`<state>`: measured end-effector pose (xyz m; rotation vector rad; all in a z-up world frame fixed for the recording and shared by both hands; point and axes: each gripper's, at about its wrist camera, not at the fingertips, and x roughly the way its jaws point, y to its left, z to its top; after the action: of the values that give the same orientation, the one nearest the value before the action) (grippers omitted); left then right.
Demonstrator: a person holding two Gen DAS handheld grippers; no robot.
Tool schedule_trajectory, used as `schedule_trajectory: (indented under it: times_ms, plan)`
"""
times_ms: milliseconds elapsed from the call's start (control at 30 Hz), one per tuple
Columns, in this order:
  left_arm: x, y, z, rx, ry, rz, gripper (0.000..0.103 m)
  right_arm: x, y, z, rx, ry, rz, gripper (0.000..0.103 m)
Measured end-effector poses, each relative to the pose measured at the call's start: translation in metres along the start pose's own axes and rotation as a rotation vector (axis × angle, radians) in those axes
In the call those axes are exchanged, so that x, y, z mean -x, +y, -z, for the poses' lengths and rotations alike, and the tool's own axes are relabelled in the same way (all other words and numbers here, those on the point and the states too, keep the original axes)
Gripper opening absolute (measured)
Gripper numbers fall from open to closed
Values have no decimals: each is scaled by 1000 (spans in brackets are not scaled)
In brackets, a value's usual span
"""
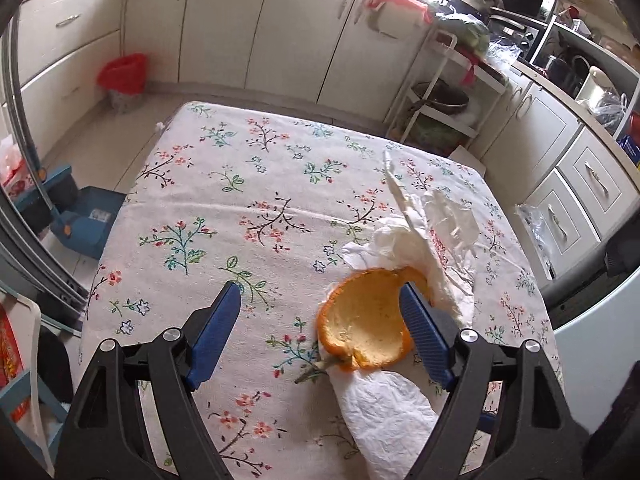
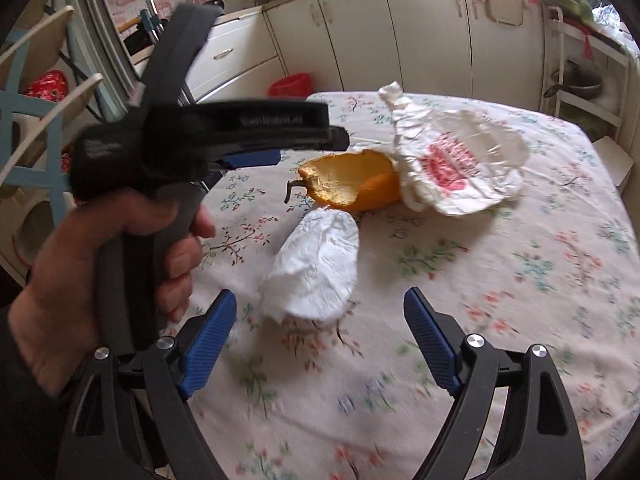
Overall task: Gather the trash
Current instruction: 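Grasp the large orange peel with the left gripper while the right gripper grasps the white tissue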
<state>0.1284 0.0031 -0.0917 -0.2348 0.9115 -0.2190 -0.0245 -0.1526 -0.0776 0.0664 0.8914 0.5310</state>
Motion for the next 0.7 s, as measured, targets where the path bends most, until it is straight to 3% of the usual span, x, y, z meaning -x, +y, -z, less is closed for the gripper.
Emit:
schedule_trajectory:
  times_ms: [133,200,233,300,367,467,533,700]
  plan:
    - [-5,-2,-1,-23,16,2,77,-16,2,-3,-14,15,12,81]
    - [-8,-5,0,-39,33,8,77,-20,1,-3,-14,29,17,68]
    - [-12,-8,2,-58,43,1,77,-22,2,-3,-13,38,22,55]
    - [-16,-12,4,-81,58,-6,77,-23,2,-3,-9,48,40,41]
    - [-20,-16,8,-94,71,1,74,-19,-2,-1,-9,65,41,20]
    - [-26,-21,12,-105,92,12,55,-9,-8,3,4,79,51,14]
    - [-28,-22,14,-111,105,14,35,3,-16,7,5,77,59,12]
    - [-22,-20,19,-101,97,33,19,34,-40,14,-11,55,102,9]
